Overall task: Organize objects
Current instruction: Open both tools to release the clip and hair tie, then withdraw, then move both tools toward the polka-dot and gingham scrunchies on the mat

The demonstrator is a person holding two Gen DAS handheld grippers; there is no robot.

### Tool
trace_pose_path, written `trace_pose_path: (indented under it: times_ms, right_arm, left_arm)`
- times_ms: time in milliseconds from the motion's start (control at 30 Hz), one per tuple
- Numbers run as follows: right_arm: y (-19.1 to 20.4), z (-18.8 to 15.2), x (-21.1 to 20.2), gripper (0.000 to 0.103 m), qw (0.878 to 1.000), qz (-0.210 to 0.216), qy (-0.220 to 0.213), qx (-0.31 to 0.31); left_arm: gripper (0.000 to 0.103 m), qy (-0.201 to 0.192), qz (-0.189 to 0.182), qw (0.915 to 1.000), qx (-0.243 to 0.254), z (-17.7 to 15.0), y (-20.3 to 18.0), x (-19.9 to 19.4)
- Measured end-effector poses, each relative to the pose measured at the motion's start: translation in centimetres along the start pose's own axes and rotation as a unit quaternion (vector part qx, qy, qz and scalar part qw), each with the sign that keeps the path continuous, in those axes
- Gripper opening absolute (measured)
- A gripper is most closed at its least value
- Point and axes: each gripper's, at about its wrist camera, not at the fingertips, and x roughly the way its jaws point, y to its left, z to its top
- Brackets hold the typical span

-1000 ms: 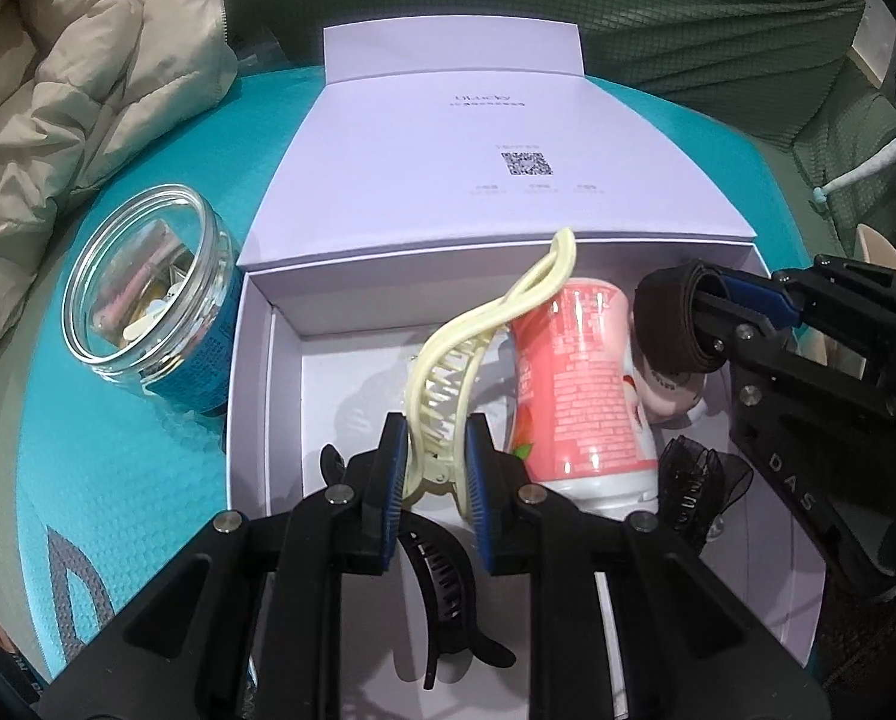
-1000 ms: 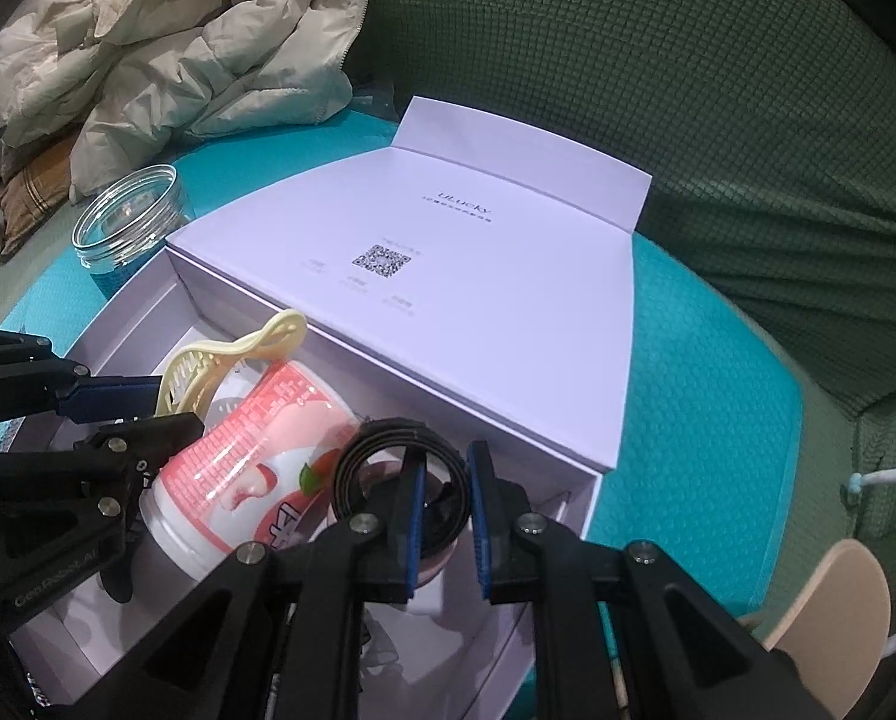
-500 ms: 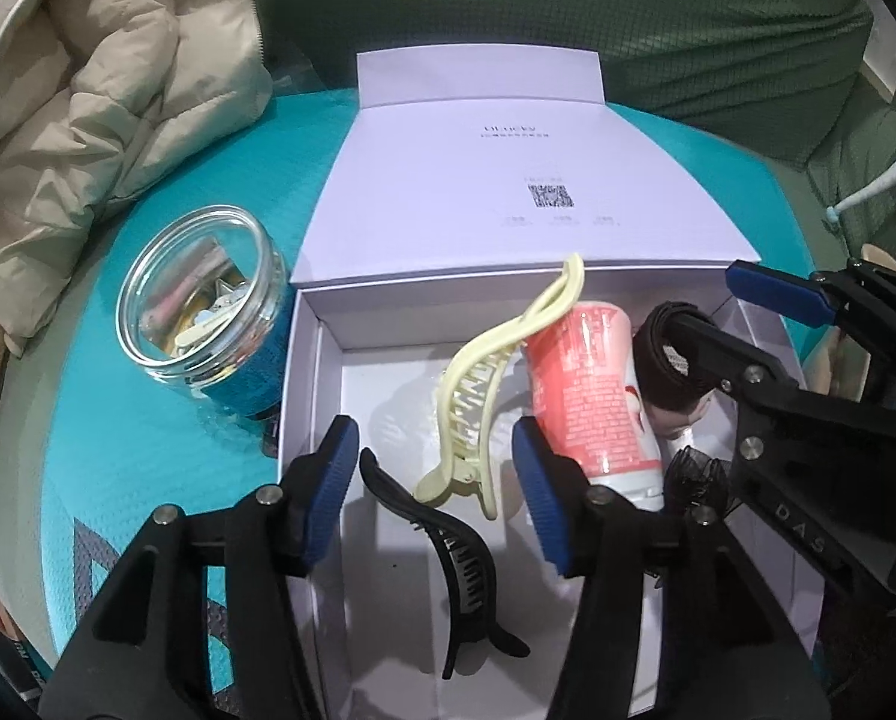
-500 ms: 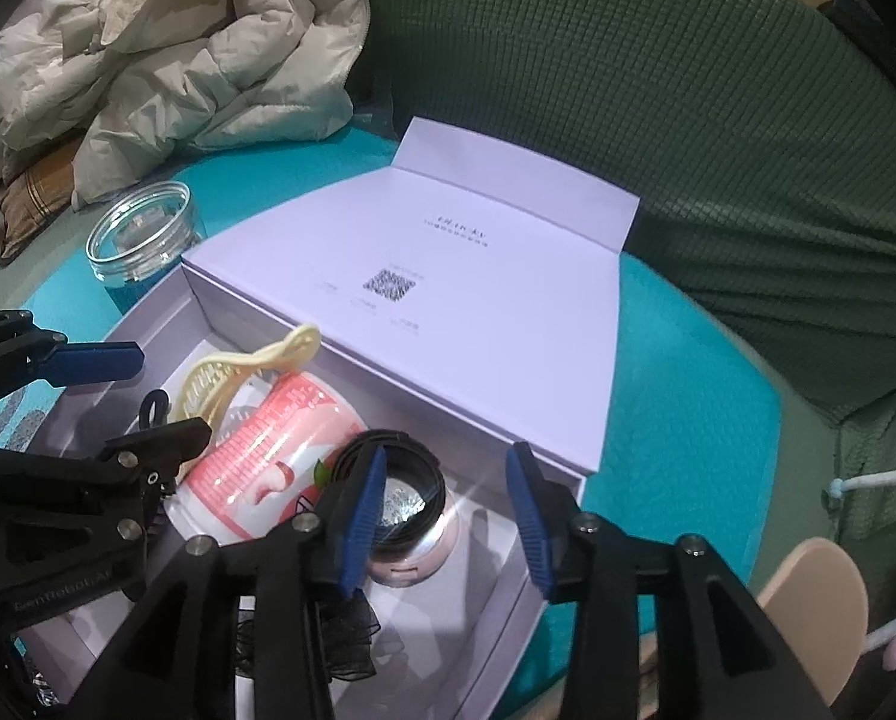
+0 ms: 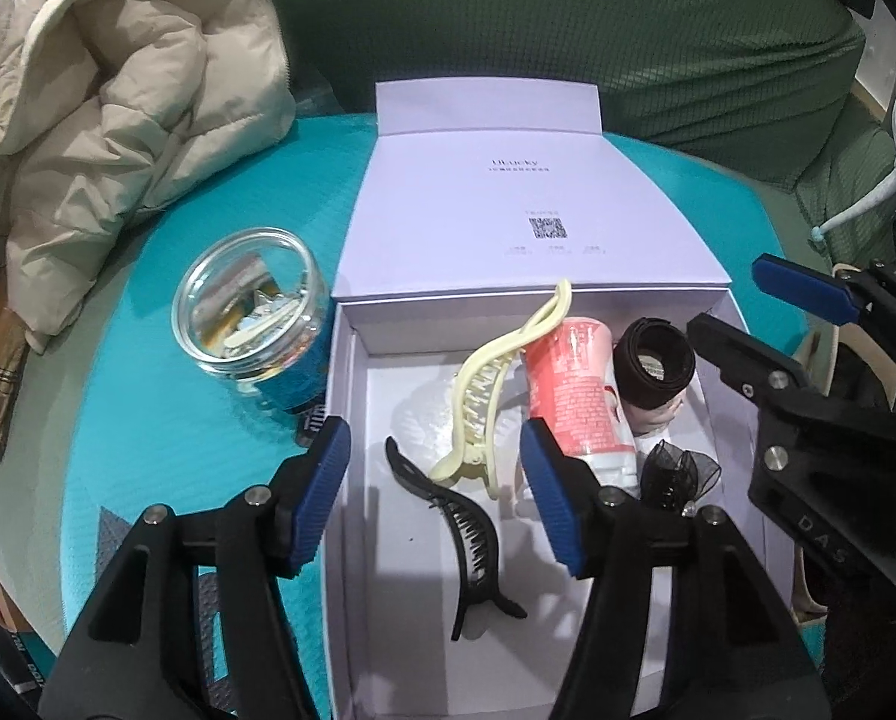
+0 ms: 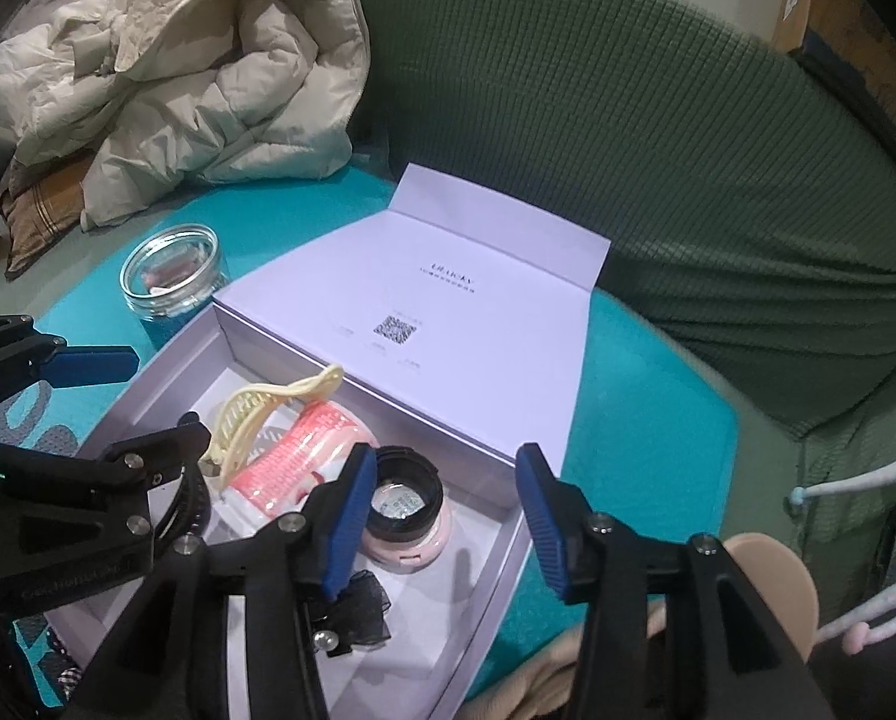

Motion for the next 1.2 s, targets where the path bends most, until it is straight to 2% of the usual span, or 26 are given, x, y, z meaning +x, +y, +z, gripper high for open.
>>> trace_pose_path:
  times_ms: [67,100,167,367,467,600,667,1200]
  right_arm:
    - [0.2,0.1,-0.7,0.054,1.000,-0.001,-0.006,-0.001]
    - [0.3,0.2,-1.2,0.060,1.000,-0.004,-0.008,-0.002]
    - [0.5,0.4,-2.0,0.065,1.000,-0.012,-0.010,-0.004]
    - [0.9,0.5,-4.2,0.068,1.000,-0.022,-0.020,-0.005]
    - [1.2,0.4,-5.4,0.074,0.999,-0.024,-0.023,-0.005]
    - [1.7,0.2,-7.1,0.079,0.999,-0.032,-0.030,-0.002]
    - [1.8,0.0,-7.8,0.082,0.999,-0.036,-0.032,0.003]
    - [3.7,-2.2,-12.4,0.090,0.998,-0.035,-0.046,-0.002]
  left_arm:
    - [0.059,-0.004,0.002,1.0000,-0.003,-0.1,0.3,-0.7]
    - [0.059,-0.005,0.004,1.0000,-0.004,-0.2,0.3,-1.1]
    - [0.061,-0.010,0.009,0.9999,-0.008,-0.3,0.6,-1.8]
    - [0.061,-0.017,0.018,0.9994,-0.023,-0.9,1.7,-3.9]
    - [0.062,-0.020,0.020,0.9993,-0.025,-1.3,1.9,-5.1]
    - [0.071,-0.019,0.029,0.9992,-0.021,-1.9,1.9,-6.4]
    - [0.072,-0.024,0.033,0.9990,-0.021,-2.4,2.0,-7.3]
    - [0.078,-0.046,0.042,0.9976,-0.029,-5.8,2.3,-11.5]
